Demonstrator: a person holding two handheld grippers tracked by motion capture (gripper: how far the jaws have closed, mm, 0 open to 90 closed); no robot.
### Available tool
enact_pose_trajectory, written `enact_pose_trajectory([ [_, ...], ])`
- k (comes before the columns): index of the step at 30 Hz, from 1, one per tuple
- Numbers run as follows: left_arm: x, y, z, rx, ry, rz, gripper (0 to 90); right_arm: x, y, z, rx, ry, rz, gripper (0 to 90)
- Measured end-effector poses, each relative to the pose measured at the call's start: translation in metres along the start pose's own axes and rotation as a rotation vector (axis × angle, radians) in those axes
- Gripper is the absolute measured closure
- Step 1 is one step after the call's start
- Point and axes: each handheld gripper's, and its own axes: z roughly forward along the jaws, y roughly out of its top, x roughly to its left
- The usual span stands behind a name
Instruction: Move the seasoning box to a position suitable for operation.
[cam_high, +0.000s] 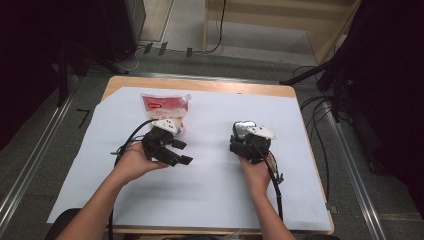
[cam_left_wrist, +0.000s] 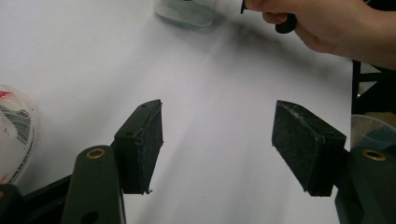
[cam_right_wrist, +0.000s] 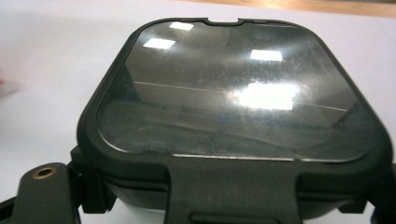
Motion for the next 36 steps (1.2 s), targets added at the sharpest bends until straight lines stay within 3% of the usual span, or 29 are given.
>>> enact_pose_trajectory([
  [8,0.001,-0.001,-0.003,-0.018,0.001,-0.008,34.7,0.008,0.008,-0.022,-0.022,0.17,-0.077,15.9],
  [13,0.002,-0.001,-0.006,-0.017,0.009,-0.012,35.2,0.021,0.007,-0.03,0.001,0.238,-0.106,15.9],
  [23,0.005,-0.003,-0.008,-0.012,0.017,-0.019,36.3,0.054,-0.003,-0.023,0.027,0.373,-0.194,15.9],
  [31,0.009,-0.005,-0.01,-0.017,0.023,-0.027,36.4,0.082,-0.011,-0.012,0.031,0.428,-0.265,15.9],
  [36,0.009,-0.005,-0.009,-0.014,0.023,-0.026,36.4,0.087,-0.016,-0.009,0.033,0.424,-0.276,15.8],
])
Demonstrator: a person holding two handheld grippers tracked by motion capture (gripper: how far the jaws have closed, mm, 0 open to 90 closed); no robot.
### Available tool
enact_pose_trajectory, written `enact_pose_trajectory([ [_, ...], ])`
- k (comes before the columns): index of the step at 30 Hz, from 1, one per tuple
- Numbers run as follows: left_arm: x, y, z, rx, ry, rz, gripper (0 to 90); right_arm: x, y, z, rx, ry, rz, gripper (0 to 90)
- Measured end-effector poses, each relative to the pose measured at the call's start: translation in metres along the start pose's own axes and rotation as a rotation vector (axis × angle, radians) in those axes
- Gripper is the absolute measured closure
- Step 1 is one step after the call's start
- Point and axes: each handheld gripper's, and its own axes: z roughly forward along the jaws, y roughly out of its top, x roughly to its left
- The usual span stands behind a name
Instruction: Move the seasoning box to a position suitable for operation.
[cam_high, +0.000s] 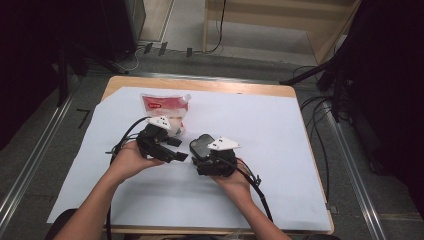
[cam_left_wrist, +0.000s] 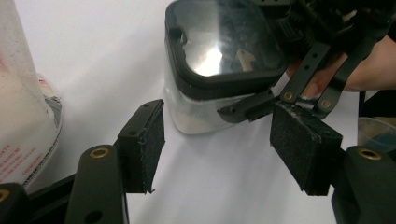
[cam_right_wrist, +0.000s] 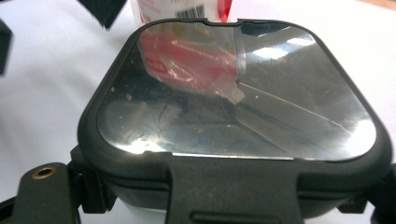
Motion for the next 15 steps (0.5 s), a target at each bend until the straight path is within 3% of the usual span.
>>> enact_pose_trajectory([
  [4,-0.0005,0.0,0.0014,0.01,0.001,0.005,36.4,0.0018,-0.0042,-0.0011,-0.007,-0.008,-0.036,15.8],
  [8,0.0002,0.0004,0.0027,0.01,-0.007,0.007,37.5,0.0014,-0.0105,-0.0047,-0.015,-0.006,-0.043,15.7],
  [15,0.0012,-0.0001,0.0016,0.001,-0.01,0.007,36.8,-0.0007,-0.0088,-0.007,0.016,0.017,0.006,12.7],
])
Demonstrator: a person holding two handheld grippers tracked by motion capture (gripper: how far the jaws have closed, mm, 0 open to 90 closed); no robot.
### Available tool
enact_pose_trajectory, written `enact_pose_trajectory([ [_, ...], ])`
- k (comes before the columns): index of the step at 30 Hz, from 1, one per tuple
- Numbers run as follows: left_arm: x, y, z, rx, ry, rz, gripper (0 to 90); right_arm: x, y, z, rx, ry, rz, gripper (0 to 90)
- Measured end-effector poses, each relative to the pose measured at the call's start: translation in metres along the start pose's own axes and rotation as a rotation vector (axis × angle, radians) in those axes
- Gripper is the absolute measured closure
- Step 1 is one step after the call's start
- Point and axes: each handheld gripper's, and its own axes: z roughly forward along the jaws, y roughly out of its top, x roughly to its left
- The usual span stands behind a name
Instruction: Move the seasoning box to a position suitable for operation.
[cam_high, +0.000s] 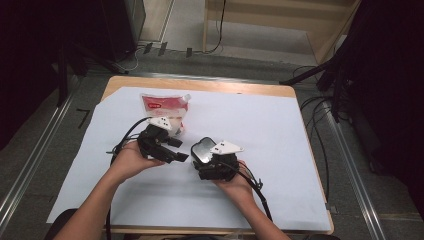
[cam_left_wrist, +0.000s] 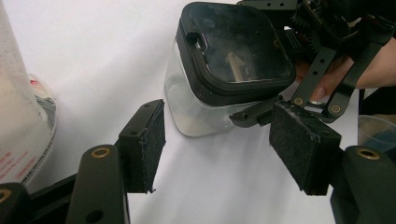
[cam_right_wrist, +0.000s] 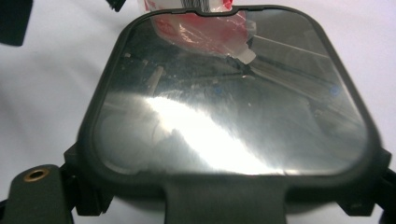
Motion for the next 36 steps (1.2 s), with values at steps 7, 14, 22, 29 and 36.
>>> enact_pose_trajectory([
  [7,0.0,0.001,-0.001,-0.007,-0.001,-0.004,36.6,-0.004,0.005,-0.022,0.037,0.021,-0.014,8.7],
  [14,-0.001,0.001,0.001,-0.012,-0.001,-0.004,36.5,-0.012,0.006,-0.049,0.036,0.065,0.022,11.2],
  [22,0.002,0.002,0.004,-0.004,-0.007,-0.003,36.3,-0.02,0.001,-0.075,0.028,0.105,0.001,34.6],
  [29,0.0,0.005,0.007,0.006,-0.022,0.018,35.5,-0.024,-0.003,-0.084,0.054,0.197,0.028,62.1],
  [36,0.003,0.006,0.009,-0.029,-0.062,0.002,34.1,-0.019,-0.01,-0.089,0.05,0.213,-0.012,85.8],
])
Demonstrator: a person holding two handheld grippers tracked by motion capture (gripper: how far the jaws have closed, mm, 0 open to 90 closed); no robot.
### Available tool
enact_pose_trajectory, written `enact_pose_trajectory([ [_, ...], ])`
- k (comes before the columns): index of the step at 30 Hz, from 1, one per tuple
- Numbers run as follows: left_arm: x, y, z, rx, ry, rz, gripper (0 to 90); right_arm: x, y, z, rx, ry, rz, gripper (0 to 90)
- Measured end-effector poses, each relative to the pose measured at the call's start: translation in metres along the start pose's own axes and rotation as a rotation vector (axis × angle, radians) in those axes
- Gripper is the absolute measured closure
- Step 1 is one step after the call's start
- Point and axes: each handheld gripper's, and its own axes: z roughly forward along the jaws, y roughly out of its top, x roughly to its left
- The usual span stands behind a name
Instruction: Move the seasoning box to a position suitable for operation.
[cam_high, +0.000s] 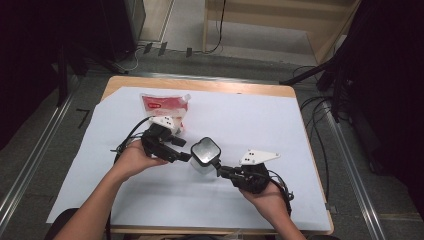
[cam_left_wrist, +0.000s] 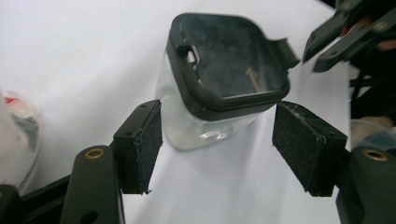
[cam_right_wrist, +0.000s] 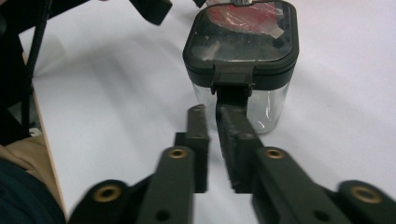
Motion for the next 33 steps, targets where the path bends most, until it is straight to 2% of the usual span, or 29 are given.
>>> enact_pose_trajectory([
  [3,-0.001,0.001,0.001,-0.001,0.005,0.013,33.6,0.006,-0.002,0.006,0.015,0.001,-0.026,90.0],
  [6,0.0,0.0,0.003,0.013,0.01,0.013,32.3,0.012,-0.003,0.013,0.035,0.011,-0.049,90.0],
  [9,0.001,0.0,0.004,0.016,0.024,0.019,31.2,0.013,-0.003,0.022,0.06,0.032,-0.037,90.0],
  [11,0.003,-0.001,0.006,0.008,0.007,0.017,31.2,0.01,-0.004,0.032,0.098,0.053,-0.01,90.0],
  [14,0.004,-0.001,0.007,0.001,0.008,0.02,31.2,0.008,-0.005,0.037,0.112,0.041,-0.015,90.0],
  [16,0.004,-0.001,0.007,-0.002,0.01,0.021,31.1,0.006,-0.005,0.038,0.109,0.031,-0.008,90.0],
  [17,0.004,-0.001,0.007,-0.004,0.01,0.022,30.7,0.0,-0.005,0.037,0.105,0.027,0.011,90.0],
  [19,0.004,0.0,0.007,-0.005,0.01,0.025,30.7,-0.002,-0.005,0.036,0.104,0.036,0.019,90.0],
  [24,0.003,0.0,0.01,0.006,0.014,0.032,29.7,-0.008,-0.005,0.033,0.109,0.014,0.014,90.0],
  [27,0.001,0.001,0.015,0.013,-0.002,0.015,28.8,-0.014,-0.004,0.031,0.114,0.002,0.023,90.0],
  [31,-0.003,0.005,0.021,0.021,0.023,0.037,24.9,-0.023,-0.001,0.028,0.113,-0.016,0.007,90.0],
  [33,-0.004,0.006,0.023,0.016,0.032,0.043,22.8,-0.027,0.0,0.026,0.111,-0.019,0.016,90.0],
])
